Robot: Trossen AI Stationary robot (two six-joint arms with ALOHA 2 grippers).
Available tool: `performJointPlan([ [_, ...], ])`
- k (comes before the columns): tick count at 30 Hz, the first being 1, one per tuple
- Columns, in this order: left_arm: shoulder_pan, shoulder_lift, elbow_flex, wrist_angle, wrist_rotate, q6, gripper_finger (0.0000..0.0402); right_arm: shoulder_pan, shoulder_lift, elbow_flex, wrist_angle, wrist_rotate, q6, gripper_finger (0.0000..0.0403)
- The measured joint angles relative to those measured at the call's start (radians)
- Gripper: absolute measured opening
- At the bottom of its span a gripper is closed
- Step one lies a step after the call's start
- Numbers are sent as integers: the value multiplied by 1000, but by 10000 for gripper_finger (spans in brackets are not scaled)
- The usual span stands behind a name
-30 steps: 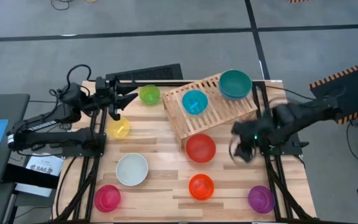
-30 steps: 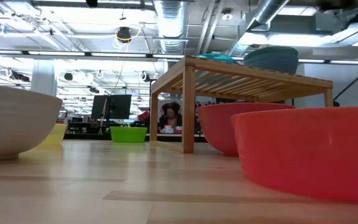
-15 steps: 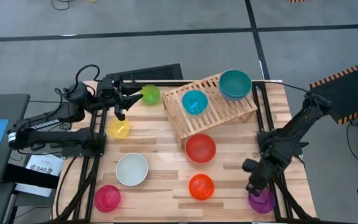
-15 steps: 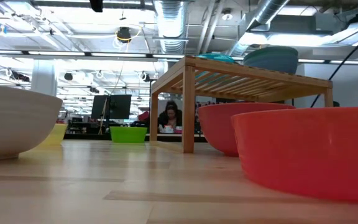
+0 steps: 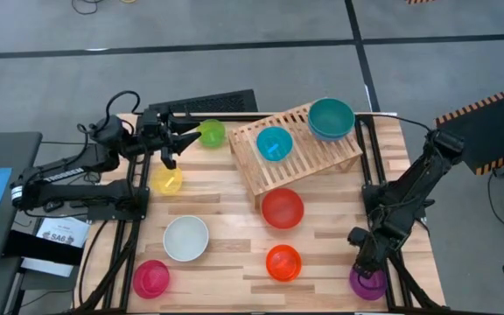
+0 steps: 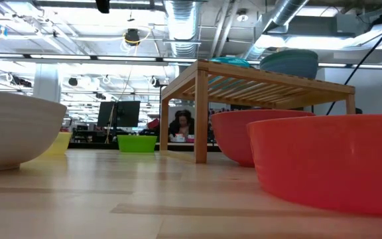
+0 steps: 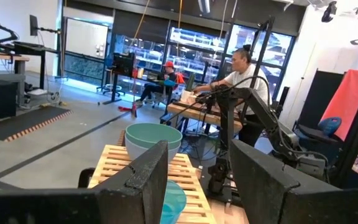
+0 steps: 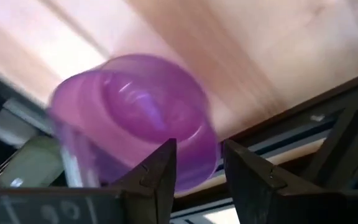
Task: Place and stack bowls onto a shelf
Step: Stack the small violet bowl on top of the small blue bowl on the shelf
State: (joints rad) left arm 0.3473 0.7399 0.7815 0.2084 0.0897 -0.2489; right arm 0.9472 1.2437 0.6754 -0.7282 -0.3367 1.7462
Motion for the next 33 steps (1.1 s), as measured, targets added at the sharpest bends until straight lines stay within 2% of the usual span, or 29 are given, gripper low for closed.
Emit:
performJointPlan([
  [7,0,0,0,-1,-5,0,157,0,135,0,138,-9,-50,156],
  [12,0,0,0,0,-17,1,157,0,196,0,147,-28,-37,144],
  [15,0,0,0,0,-26,1,157,-1,200,0,150,-29,-37,111],
  [19,0,0,0,0,-26,1,157,-12,148,0,157,-31,-40,26],
  [21,0,0,0,0,-26,1,157,-33,95,1,167,-33,-53,22],
  [27,0,0,0,0,-26,0,157,-205,-95,111,152,-34,-200,22],
  [30,0,0,0,0,-26,0,157,-370,-151,223,133,-30,-278,22],
  [33,0,0,0,0,-26,0,157,-566,-142,381,59,29,-402,22],
])
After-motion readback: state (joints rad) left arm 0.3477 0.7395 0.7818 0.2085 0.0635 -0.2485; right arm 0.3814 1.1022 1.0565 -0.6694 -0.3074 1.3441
